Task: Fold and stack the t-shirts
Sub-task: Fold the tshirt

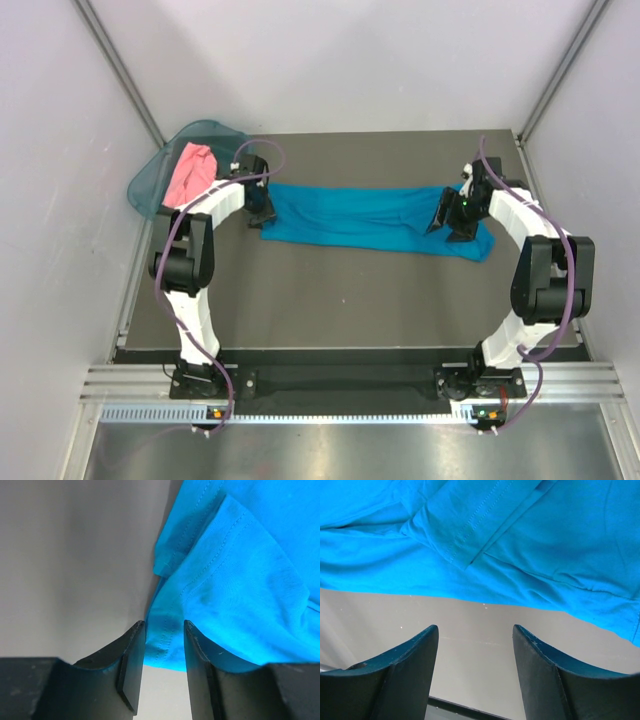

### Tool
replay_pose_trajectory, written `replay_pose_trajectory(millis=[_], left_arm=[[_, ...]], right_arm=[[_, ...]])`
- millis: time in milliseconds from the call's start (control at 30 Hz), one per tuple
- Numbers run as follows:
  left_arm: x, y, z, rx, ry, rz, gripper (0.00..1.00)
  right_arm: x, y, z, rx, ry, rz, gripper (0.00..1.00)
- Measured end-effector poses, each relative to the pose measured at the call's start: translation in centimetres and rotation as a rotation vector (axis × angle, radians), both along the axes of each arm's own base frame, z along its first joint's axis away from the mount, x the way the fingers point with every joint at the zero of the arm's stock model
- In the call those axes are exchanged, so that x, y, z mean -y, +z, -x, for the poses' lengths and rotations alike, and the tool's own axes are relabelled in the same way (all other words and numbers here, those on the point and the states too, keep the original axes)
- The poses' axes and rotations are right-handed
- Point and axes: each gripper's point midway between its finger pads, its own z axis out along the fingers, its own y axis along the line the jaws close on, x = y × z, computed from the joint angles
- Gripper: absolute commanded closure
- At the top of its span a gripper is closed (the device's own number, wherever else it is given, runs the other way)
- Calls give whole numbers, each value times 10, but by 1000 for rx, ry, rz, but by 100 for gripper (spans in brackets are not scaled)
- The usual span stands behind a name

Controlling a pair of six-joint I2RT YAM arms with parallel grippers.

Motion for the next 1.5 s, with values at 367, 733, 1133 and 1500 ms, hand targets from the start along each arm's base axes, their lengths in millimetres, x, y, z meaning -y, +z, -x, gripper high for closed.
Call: replay_pose_trajectory(millis=[367,733,1133,1500], left_arm=[[1,-11,7,-16,0,8,96],[-4,-9,27,-30,0,2,100],[-9,-12,47,-57,2,-7,100],[-10,-12,49,-58,5,-14,97]], right_arm=[[6,-6,2,-27,-83,19,50],[-18,-28,-23,-61,-179,-121,55],[-34,-38,-34,-72,-225,-193,55],[-31,-48,-36,-90,-253,-178,62]])
